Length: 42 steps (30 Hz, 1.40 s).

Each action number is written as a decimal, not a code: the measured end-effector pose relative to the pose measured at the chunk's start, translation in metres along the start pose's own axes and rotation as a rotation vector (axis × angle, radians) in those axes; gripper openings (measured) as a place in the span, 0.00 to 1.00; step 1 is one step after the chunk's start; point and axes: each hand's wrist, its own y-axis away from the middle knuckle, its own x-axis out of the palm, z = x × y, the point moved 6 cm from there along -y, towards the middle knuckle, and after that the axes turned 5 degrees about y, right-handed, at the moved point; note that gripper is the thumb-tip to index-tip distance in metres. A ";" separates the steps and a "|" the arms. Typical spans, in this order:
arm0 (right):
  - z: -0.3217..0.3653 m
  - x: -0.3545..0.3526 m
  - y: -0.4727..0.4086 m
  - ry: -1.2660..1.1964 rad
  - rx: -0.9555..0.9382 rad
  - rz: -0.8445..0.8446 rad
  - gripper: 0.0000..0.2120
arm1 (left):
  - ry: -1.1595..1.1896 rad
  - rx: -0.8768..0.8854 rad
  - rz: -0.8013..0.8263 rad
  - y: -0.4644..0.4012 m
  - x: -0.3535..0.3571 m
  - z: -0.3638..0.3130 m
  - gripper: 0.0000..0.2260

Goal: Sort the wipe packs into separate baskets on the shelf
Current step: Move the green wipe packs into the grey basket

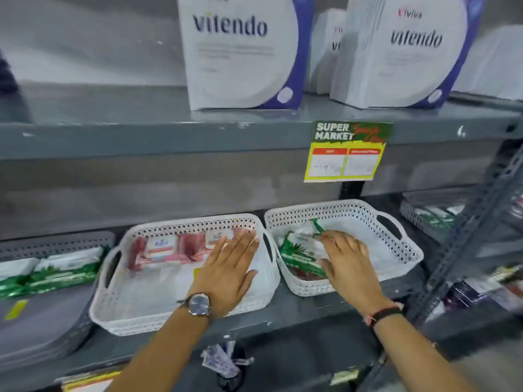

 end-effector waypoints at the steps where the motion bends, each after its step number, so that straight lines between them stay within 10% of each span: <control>1: -0.007 0.013 -0.002 -0.012 0.019 0.090 0.25 | -0.031 0.000 0.017 -0.002 0.009 -0.001 0.27; 10: -0.031 0.067 -0.032 -0.106 0.018 0.365 0.38 | 0.148 0.044 0.375 -0.020 0.098 -0.012 0.24; 24: 0.007 0.002 -0.042 -0.151 0.146 -0.094 0.29 | 0.156 -0.092 0.219 0.016 0.060 0.036 0.23; 32: 0.213 -0.004 -0.076 -0.593 -0.096 -0.099 0.23 | -0.011 -0.465 0.188 0.176 -0.046 0.193 0.35; 42: 0.482 0.065 -0.087 -0.581 -0.506 0.109 0.20 | -0.073 -0.700 0.218 0.341 -0.098 0.293 0.37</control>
